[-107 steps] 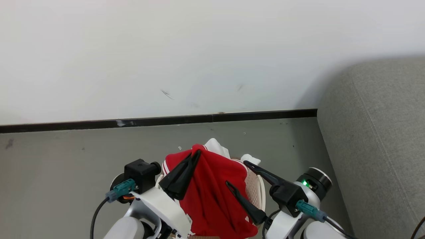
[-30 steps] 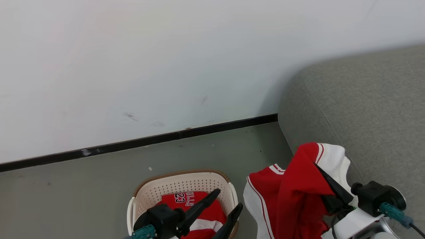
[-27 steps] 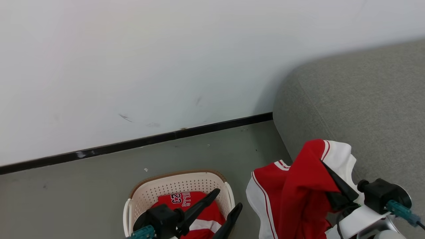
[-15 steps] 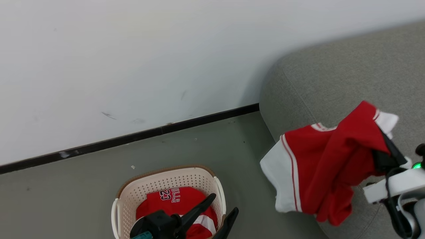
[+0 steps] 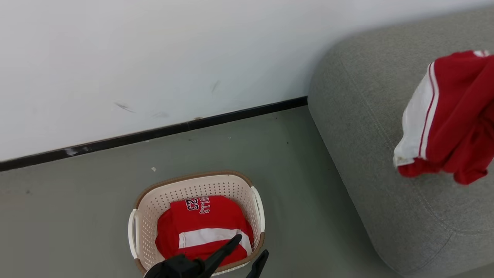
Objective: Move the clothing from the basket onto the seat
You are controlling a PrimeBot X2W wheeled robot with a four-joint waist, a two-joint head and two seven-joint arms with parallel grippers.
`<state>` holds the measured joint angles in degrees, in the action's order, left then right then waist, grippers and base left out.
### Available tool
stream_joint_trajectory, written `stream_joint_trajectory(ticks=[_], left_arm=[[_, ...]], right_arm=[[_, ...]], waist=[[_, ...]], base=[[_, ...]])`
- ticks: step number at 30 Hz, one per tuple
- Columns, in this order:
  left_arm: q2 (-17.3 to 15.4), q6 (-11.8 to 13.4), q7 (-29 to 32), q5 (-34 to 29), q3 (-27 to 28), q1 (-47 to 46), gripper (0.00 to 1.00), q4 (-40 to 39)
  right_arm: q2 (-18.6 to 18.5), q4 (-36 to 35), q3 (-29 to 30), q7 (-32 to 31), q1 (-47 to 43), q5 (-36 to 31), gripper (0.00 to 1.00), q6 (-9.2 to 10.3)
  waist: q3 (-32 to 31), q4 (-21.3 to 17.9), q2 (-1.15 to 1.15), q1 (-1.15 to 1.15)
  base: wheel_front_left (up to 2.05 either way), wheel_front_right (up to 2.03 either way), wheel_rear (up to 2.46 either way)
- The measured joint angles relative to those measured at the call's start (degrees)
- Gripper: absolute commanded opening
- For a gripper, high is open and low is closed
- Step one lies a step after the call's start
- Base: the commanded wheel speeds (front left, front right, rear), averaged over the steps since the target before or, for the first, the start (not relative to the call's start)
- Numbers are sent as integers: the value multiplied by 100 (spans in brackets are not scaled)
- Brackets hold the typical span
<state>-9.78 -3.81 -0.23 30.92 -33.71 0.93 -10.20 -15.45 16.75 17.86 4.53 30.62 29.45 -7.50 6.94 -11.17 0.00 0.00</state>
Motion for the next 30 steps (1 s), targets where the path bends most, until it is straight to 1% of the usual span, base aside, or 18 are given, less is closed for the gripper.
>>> stream_joint_trajectory(ticks=[6,13,16,19,22,30], left_arm=[[-180,115,53,-81,110,119,100,-166],[-386,175,67,-89,293,282,100,-397],[-483,190,67,-89,367,315,100,-499],[-536,191,67,-89,422,321,100,-620],[-565,192,67,-89,460,321,100,-695],[-789,214,124,-89,632,320,100,-936]], right_arm=[[-279,530,911,-213,1082,5,0,0],[-700,947,1461,-381,2090,-243,0,0],[-769,1111,1538,-449,2356,-433,0,0],[-761,1263,1611,-454,2530,-553,0,0],[-754,1321,1624,-454,2650,-603,0,0],[-711,1403,1636,-454,3254,-793,0,0]], waist=[[288,106,0,0],[677,235,0,0],[858,284,0,0],[1040,329,0,0],[1161,355,0,0],[1634,423,0,0]], base=[[0,0,0],[0,0,0],[0,0,0],[0,0,0],[0,0,0],[0,0,0]])
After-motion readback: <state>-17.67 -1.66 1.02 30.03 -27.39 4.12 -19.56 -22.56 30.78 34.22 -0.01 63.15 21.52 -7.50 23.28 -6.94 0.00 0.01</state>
